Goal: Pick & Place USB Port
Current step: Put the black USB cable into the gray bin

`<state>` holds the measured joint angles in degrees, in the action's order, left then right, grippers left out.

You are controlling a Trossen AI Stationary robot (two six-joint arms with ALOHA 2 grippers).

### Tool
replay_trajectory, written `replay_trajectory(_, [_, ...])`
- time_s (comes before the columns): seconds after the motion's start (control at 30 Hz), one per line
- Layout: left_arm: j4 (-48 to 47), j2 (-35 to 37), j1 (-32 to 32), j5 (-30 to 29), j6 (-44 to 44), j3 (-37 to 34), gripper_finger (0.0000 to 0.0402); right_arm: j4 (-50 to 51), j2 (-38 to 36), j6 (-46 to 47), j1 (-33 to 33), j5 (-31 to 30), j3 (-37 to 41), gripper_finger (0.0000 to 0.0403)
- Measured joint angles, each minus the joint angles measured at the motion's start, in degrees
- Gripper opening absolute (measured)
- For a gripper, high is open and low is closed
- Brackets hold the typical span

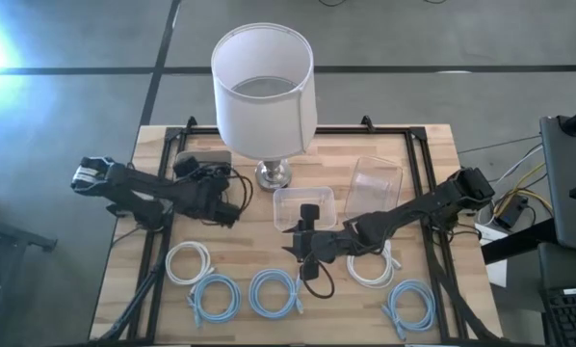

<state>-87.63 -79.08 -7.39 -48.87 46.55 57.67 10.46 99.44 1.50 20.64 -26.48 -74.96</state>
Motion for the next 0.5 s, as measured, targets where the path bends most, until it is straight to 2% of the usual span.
replay_trajectory(0.23, [5.3, -1.6, 6.3, -0.7, -3.0, -3.2, 0.0013, 0.0, 0.0, 0.0, 0.0, 0.0, 0.0, 0.0185])
replay_trajectory(0.5, [15.5, -3.7, 9.4, 1.4, -10.5, -4.1, 0.0017, 0.0, 0.0, -0.1, 0.0, 0.0, 0.0, 0.0185])
